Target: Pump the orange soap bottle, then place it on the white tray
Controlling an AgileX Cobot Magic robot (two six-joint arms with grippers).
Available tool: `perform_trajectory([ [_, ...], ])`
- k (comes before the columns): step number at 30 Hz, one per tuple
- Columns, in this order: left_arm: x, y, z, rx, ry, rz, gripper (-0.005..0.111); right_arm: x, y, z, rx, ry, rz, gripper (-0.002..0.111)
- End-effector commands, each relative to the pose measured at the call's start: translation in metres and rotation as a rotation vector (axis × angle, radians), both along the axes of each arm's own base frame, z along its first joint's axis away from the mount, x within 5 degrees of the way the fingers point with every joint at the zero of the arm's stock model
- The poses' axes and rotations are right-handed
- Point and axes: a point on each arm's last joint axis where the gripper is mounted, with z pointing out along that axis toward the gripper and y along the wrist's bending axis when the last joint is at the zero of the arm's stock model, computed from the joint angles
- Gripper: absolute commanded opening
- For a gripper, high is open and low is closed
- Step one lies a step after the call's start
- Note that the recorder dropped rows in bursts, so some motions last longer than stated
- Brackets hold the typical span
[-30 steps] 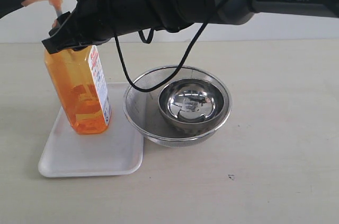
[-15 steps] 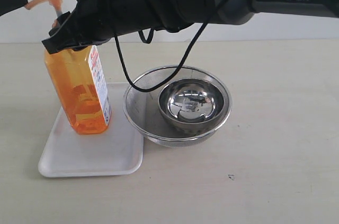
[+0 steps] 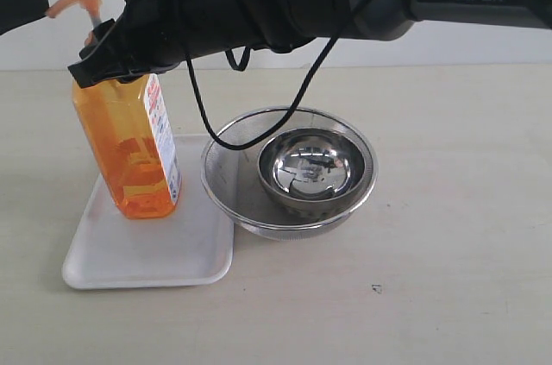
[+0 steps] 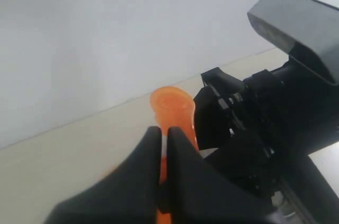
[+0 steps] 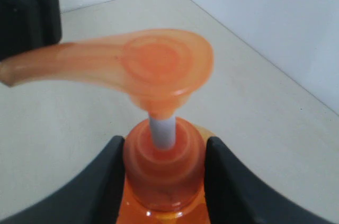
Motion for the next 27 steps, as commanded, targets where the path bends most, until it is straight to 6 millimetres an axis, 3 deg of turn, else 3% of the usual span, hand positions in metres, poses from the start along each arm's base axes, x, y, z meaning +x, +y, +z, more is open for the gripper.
perform_trajectory([
  [1,-0.0031,-0.0031,0.0049,-0.017,-0.012,-0.03,0.005,-0.0004,0.0005,0.0027,0.013,0.008,-0.002,0.0],
  [27,-0.0064,-0.0066,0.0056,-0.036,-0.005,-0.08,0.005,0.0002,0.0003,0.0029,0.016,0.008,-0.01,0.0],
])
